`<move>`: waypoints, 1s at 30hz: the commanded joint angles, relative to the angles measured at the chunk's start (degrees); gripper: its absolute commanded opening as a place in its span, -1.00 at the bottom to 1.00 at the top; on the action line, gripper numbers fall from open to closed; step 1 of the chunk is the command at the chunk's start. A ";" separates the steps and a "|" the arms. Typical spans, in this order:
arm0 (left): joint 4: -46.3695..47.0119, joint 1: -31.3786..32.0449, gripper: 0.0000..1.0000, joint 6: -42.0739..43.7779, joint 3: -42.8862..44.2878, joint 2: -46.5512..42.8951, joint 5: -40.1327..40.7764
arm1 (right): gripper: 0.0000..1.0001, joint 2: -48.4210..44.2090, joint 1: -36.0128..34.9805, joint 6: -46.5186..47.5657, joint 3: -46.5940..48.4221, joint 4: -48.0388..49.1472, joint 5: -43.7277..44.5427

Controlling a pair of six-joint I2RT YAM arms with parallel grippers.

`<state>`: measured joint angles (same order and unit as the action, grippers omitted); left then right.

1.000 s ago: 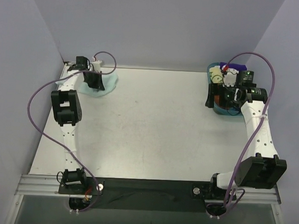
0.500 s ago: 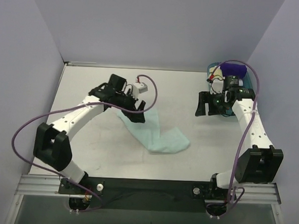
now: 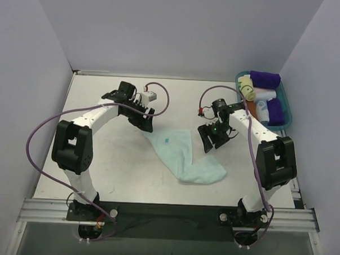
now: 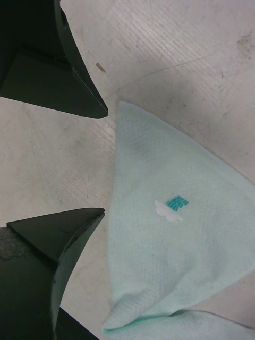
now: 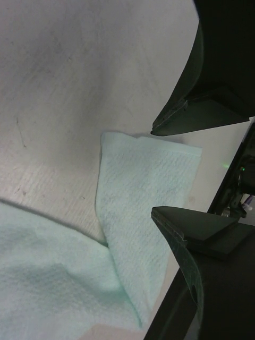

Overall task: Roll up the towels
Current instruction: Move the towel to the center of the board, then flatten the towel

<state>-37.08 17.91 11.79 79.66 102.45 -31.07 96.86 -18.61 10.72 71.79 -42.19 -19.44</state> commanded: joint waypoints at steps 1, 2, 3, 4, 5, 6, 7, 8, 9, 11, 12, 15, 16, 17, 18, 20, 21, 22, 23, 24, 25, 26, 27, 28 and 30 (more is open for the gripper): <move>1.05 0.37 0.58 0.16 0.94 2.12 2.49 | 0.11 1.13 0.24 1.58 -1.65 -1.31 5.81; 1.39 0.46 0.60 -0.01 1.11 2.57 2.68 | 0.11 1.57 0.24 1.76 -2.70 -0.61 6.34; 2.35 0.72 0.62 0.07 0.94 2.75 3.12 | 0.10 2.27 0.16 2.02 -3.23 0.00 7.30; 2.80 0.90 0.64 -0.01 0.94 3.45 5.21 | 0.09 2.63 -0.02 2.02 -3.76 0.70 7.66; 3.15 1.16 0.68 -0.28 0.85 3.80 6.27 | 0.08 2.98 -0.28 2.11 -4.28 1.93 8.01; 3.68 1.33 0.70 -0.45 0.85 4.24 7.33 | 0.08 3.68 -0.55 2.11 -4.81 2.46 8.89; 3.77 1.34 0.70 -0.54 0.94 5.38 9.60 | 0.08 4.04 -0.81 2.29 -5.08 3.08 9.33; 3.77 1.34 0.70 -0.54 0.94 5.91 10.15 | 0.08 4.39 -1.33 2.37 -5.34 4.21 9.68; 3.77 1.42 0.69 -0.37 0.68 6.26 10.50 | 0.08 5.35 -1.43 2.46 -5.69 4.66 10.38; 3.68 1.42 0.68 0.24 0.06 6.88 11.64 | 0.09 6.41 -1.87 2.55 -5.96 5.28 10.91; 3.77 1.42 0.66 0.42 -0.38 7.14 12.08 | 0.08 7.20 -2.22 2.64 -6.39 5.45 11.18; 4.30 1.42 0.60 1.04 -1.08 7.76 13.05 | 0.07 7.73 -3.18 2.73 -7.36 6.07 11.53; 4.65 1.42 0.58 1.04 -1.17 7.93 13.14 | 0.04 7.73 -3.36 2.73 -8.15 6.25 11.79; 4.91 1.51 0.55 1.39 -1.17 8.02 12.88 | -0.01 7.73 -3.54 2.81 -8.42 6.25 11.97; 5.00 1.51 0.51 1.48 -1.00 8.29 12.88 | -0.09 7.82 -3.80 2.90 -8.68 6.33 12.06; 5.00 2.04 0.48 1.57 -0.47 9.08 12.96 | -0.22 7.91 -3.71 3.16 -9.65 6.34 12.15; 5.00 2.30 0.47 1.57 -0.29 9.43 13.05 | -0.35 7.91 -3.71 3.25 -9.91 6.34 12.06; 5.17 2.56 0.46 1.65 -0.21 10.13 13.14 | -0.45 7.82 -3.80 3.34 -10.26 6.42 11.97; 5.35 2.83 0.46 1.57 -0.03 10.48 13.31 | -0.57 7.64 -3.80 3.43 -10.79 6.42 11.80; 5.61 3.35 0.46 1.65 0.06 10.92 13.49 | -0.70 7.29 -3.63 3.43 -10.97 6.42 11.62; 5.79 3.62 0.43 1.57 0.15 11.79 13.93 | -1.00 7.12 -3.54 3.43 -11.06 6.42 11.53; 5.88 3.80 0.39 1.57 0.15 12.24 13.93 | -1.00 6.59 -3.45 3.43 -11.40 6.42 11.71; 5.88 3.97 0.34 1.48 0.15 12.68 14.10 | -1.00 5.28 -3.45 3.43 -11.58 6.34 11.71; 5.97 3.97 0.26 1.39 0.06 13.29 14.28 | -1.00 4.31 -3.10 3.43 -11.76 6.34 11.62; 5.97 3.97 -0.08 1.39 -0.29 13.47 14.89 | -1.00 0.99 -2.14 3.52 -11.94 6.07 11.62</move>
<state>-31.81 21.56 12.80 78.94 113.95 -17.34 101.84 -21.56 13.80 61.25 -33.30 -7.25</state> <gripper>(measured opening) 0.527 0.043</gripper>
